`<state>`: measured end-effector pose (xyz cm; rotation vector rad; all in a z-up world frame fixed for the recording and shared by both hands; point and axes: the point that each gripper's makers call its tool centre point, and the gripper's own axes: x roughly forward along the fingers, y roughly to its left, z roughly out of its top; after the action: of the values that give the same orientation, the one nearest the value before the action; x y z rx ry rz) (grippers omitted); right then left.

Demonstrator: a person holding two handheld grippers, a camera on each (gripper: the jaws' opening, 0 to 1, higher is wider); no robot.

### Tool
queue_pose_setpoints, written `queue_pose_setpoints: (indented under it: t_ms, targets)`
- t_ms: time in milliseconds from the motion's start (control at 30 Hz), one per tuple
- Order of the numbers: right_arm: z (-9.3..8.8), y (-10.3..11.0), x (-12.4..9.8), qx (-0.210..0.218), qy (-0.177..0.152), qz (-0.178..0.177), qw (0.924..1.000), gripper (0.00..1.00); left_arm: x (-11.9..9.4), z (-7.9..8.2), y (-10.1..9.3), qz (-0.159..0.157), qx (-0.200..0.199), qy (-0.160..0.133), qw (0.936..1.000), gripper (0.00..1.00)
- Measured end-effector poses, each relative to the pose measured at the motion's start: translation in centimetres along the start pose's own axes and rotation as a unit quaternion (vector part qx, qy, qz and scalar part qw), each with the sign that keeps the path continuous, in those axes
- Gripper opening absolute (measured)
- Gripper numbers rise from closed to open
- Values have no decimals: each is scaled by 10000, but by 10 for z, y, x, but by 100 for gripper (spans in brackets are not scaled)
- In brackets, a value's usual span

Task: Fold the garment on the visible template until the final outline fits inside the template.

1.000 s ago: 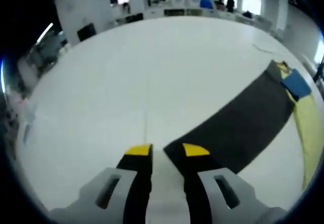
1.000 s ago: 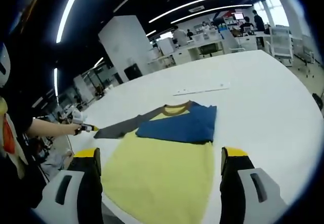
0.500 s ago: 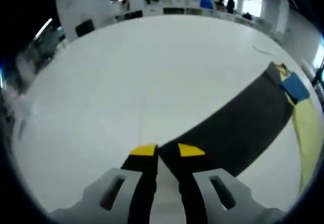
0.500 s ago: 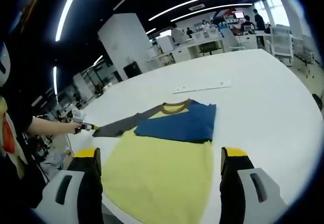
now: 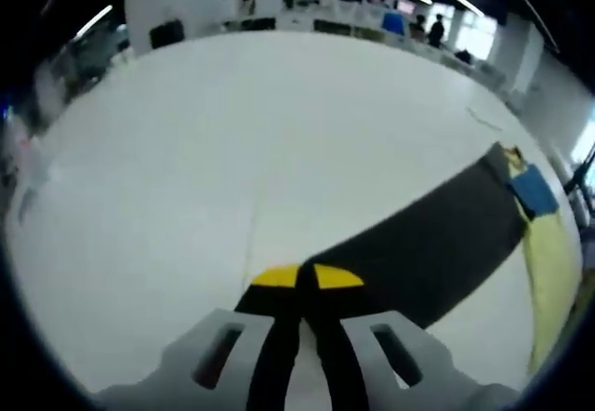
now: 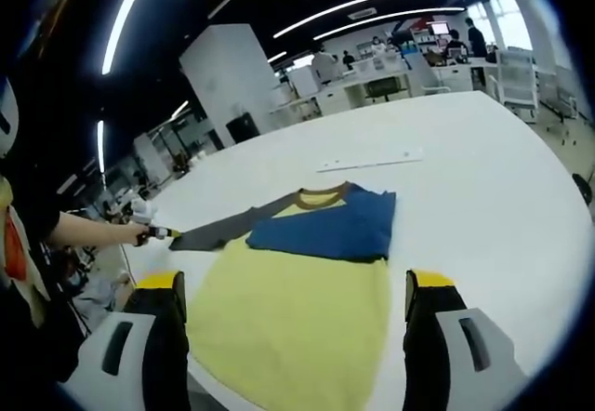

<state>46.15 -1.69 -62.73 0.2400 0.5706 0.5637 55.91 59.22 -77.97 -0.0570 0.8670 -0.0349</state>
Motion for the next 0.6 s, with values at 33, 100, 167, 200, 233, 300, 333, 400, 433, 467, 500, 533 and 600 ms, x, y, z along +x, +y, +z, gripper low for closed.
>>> queue_pose_setpoints:
  t_ms: [33, 100, 167, 200, 233, 300, 333, 400, 433, 467, 500, 533, 600]
  targets:
    - [1, 0, -1, -8, -6, -11, 10000, 98, 0, 0, 0, 3, 22, 22, 10000, 0]
    - [2, -1, -3, -17, -13, -33, 10000, 98, -1, 2, -1, 7, 67, 36, 10000, 0]
    - [4, -3, -6, -16, -54, -57, 10000, 98, -4, 5, -2, 7, 23, -5, 10000, 0]
    - [5, -3, -6, -17, -64, -63, 10000, 97, -5, 7, -2, 4, -10, -33, 10000, 0]
    - [6, -3, -7, -18, -76, -67, 9999, 97, -7, 9, -3, -2, -46, -64, 10000, 0]
    - [6, -2, -8, -21, -93, -66, 9999, 97, -10, 11, -4, 20, -47, -78, 10000, 0]
    - [7, -2, -9, -25, -101, -60, 9999, 97, -11, 11, -4, 21, -50, -82, 10000, 0]
    - [7, 0, -10, -32, -117, -42, 9999, 97, -15, 13, -7, 6, -72, -102, 9999, 0]
    - [7, 0, -10, -35, -121, -38, 9999, 97, -17, 13, -7, 9, -67, -111, 9999, 0]
    - [8, 1, -11, -44, -123, -34, 9999, 97, -18, 14, -7, 15, -65, -118, 9999, 0]
    - [8, 2, -12, -51, -132, -29, 9999, 97, -20, 15, -7, 23, -73, -124, 9999, 0]
    - [8, 3, -14, -54, -144, -22, 9999, 97, -22, 16, -7, 34, -97, -133, 9999, 0]
    - [10, 3, -17, -64, -176, -27, 9998, 97, -26, 18, -7, 58, -107, -151, 9998, 0]
